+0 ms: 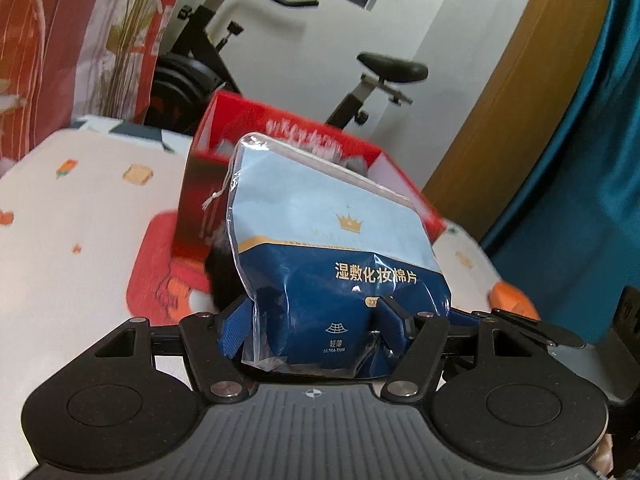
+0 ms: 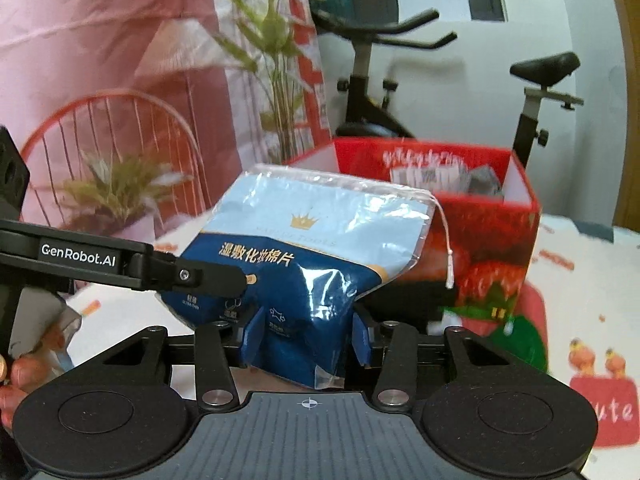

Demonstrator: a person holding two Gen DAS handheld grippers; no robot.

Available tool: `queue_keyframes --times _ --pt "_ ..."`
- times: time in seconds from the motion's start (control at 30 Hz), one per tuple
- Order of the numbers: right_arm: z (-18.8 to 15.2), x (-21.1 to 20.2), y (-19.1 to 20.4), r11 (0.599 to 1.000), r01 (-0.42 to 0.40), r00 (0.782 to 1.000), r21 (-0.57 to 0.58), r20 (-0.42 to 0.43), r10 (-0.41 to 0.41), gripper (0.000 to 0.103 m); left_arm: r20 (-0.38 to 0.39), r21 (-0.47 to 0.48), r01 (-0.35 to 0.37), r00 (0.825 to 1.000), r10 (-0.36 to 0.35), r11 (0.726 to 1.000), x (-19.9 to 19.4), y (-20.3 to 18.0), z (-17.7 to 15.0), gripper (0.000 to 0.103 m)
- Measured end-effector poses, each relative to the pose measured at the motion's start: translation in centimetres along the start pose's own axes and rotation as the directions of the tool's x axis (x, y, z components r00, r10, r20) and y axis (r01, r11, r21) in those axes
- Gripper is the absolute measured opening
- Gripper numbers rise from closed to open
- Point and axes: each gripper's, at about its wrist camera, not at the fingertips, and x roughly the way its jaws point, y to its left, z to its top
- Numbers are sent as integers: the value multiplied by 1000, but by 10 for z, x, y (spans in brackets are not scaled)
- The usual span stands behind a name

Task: Organize soft objects
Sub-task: 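Lift the wipes bag into the red box and open both tools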

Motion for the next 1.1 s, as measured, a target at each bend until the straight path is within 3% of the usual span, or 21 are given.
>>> queue_keyframes --times 0.3,0.43,0.6,0.87,1.1 --pt "64 -11 -19 999 -20 992 -41 120 25 41 97 60 21 995 -27 998 -1 -27 55 69" --pt "93 -8 -39 1000 -21 991 -17 134 23 41 131 83 46 990 -57 996 10 -34 74 69" --pt "121 7 -64 1000 -1 991 -5 130 2 41 132 33 83 988 -86 996 36 -32 98 69" --pt "145 53 -102 999 18 997 48 76 -22 41 64 -19 86 994 -85 996 81 -18 124 69" --pt "147 99 -132 997 35 999 75 -24 -34 41 -52 -36 71 996 -72 997 134 -4 128 69"
